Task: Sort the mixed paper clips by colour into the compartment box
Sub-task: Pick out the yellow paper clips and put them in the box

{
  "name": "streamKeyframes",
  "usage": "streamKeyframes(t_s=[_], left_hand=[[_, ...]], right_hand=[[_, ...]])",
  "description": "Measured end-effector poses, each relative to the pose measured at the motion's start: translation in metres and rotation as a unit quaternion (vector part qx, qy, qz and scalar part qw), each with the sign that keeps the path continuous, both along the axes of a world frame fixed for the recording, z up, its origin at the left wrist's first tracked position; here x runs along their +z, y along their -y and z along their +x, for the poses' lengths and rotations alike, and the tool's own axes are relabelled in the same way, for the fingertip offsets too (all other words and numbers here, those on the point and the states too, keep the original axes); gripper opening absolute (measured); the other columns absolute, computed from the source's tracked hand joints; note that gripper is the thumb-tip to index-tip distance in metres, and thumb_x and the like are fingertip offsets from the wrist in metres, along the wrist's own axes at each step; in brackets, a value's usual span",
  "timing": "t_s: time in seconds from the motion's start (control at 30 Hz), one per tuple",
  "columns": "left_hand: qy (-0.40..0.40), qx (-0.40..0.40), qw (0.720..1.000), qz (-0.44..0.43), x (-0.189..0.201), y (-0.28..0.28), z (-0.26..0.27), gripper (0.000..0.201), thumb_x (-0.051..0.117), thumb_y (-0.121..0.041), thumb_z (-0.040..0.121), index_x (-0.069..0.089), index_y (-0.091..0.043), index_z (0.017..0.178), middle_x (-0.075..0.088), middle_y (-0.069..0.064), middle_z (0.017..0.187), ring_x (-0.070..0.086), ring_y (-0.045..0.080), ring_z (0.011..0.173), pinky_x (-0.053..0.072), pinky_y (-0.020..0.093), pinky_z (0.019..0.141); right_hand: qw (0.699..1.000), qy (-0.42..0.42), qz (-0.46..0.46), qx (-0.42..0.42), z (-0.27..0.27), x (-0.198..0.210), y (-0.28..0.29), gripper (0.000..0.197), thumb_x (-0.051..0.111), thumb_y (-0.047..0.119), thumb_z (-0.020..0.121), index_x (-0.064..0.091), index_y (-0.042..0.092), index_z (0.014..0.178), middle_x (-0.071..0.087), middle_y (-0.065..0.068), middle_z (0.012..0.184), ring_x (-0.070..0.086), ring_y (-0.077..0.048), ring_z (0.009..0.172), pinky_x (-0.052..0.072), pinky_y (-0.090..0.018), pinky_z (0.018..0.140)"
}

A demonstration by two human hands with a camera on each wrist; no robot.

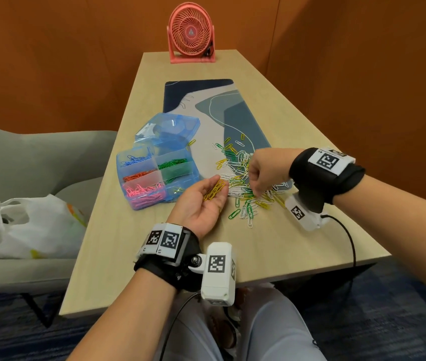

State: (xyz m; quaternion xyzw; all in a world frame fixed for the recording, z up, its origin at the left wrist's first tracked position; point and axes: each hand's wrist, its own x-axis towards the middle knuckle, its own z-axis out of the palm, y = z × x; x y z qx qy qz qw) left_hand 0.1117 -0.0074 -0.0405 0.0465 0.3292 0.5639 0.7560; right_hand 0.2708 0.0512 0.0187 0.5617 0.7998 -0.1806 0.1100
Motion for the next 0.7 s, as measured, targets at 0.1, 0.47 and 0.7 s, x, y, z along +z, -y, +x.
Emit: streamKeyframes(t_s=[0.1,0.47,0.7], left_hand=[[-0.002,-0.006,1.000,-0.003,0.000,0.002,0.003,0.016,0.044,-0.003,0.096,0.056,0.006,0.094,0.056,0.016,0.090,0.059,0.023,0.083,0.055,0.031,0.079],[-0.003,0.000,1.000,-0.006,-0.003,0.005,0.004,0.015,0.045,-0.003,0.096,0.058,0.004,0.095,0.058,0.016,0.087,0.060,0.023,0.081,0.057,0.027,0.061],[-0.004,-0.002,1.000,-0.005,-0.004,0.005,0.005,0.016,0.044,-0.004,0.096,0.058,0.003,0.094,0.059,0.017,0.088,0.061,0.023,0.080,0.057,0.027,0.061]], right_hand=[[0.998,0.040,-0.051,-0.018,0.007,-0.009,0.006,0.024,0.084,0.030,0.068,0.070,0.013,0.080,0.070,-0.005,0.078,0.057,-0.015,0.066,0.048,-0.028,0.064],[0.999,0.014,-0.041,-0.021,0.015,-0.001,0.012,0.012,0.065,0.007,0.073,0.066,0.017,0.068,0.063,0.002,0.062,0.052,-0.011,0.052,0.042,-0.018,0.051],[0.995,-0.074,-0.042,-0.043,0.018,0.013,0.008,0.015,0.061,0.002,0.087,0.064,0.015,0.094,0.069,0.002,0.067,0.064,-0.005,0.053,0.051,-0.018,0.061]])
